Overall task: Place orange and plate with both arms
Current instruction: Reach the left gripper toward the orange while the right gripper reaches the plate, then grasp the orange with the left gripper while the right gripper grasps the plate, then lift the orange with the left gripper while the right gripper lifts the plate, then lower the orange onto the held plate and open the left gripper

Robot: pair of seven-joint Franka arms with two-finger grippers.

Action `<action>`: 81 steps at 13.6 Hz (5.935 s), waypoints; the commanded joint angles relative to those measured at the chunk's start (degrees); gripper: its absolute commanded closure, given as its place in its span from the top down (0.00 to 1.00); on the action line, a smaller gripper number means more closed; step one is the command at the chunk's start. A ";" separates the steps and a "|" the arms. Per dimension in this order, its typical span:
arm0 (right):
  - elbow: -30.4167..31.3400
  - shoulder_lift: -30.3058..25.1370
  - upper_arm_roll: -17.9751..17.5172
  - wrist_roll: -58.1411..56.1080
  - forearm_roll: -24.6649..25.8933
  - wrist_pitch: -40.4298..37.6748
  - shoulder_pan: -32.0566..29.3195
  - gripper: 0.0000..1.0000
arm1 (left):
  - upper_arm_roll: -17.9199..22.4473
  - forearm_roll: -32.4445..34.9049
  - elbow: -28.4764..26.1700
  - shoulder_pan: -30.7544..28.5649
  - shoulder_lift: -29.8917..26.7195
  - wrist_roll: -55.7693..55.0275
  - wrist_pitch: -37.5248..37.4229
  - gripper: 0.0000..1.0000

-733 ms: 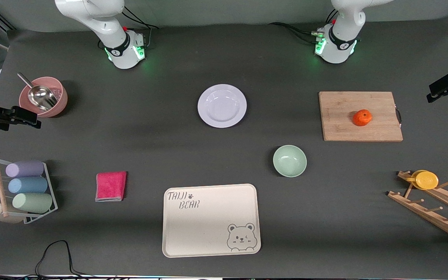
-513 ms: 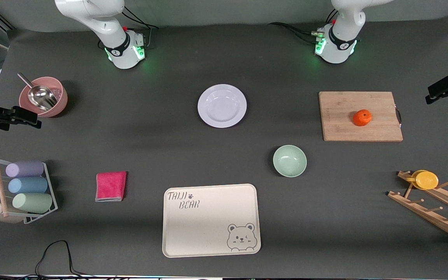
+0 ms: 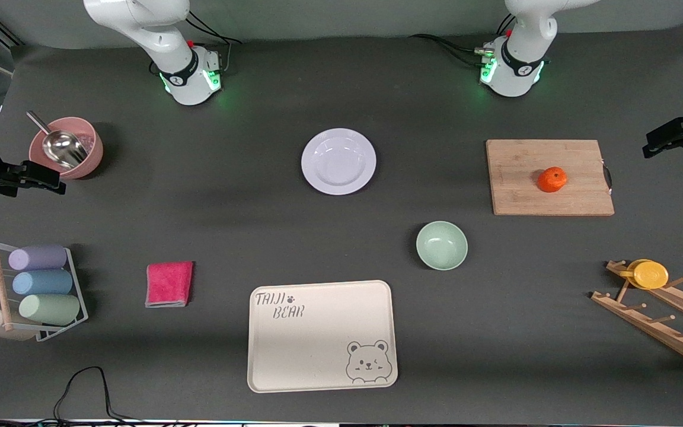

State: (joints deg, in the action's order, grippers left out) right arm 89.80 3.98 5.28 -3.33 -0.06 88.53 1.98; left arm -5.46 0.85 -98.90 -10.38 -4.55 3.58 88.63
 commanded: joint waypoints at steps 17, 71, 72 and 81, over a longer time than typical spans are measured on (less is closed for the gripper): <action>35.08 -26.13 -5.01 28.74 -8.00 12.19 19.20 1.00 | 2.30 0.47 -56.83 -4.38 -14.45 4.86 48.63 1.00; 63.13 18.96 3.78 -79.90 -98.20 21.51 19.11 0.40 | -27.90 -14.98 -20.73 16.89 -7.24 -56.11 17.18 0.16; 63.13 19.48 3.78 -79.99 -98.20 21.51 19.11 0.40 | -30.28 -15.95 -19.76 16.89 -5.23 -58.57 19.11 0.16; 62.60 20.10 3.78 -79.99 -98.20 21.51 18.94 0.40 | -36.38 -3.89 -19.22 29.26 21.12 -78.60 45.48 0.16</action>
State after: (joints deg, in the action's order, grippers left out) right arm 152.77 22.85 8.81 -81.43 -96.70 110.90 20.71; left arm -42.73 -9.53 -120.82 14.60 10.38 -68.55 132.73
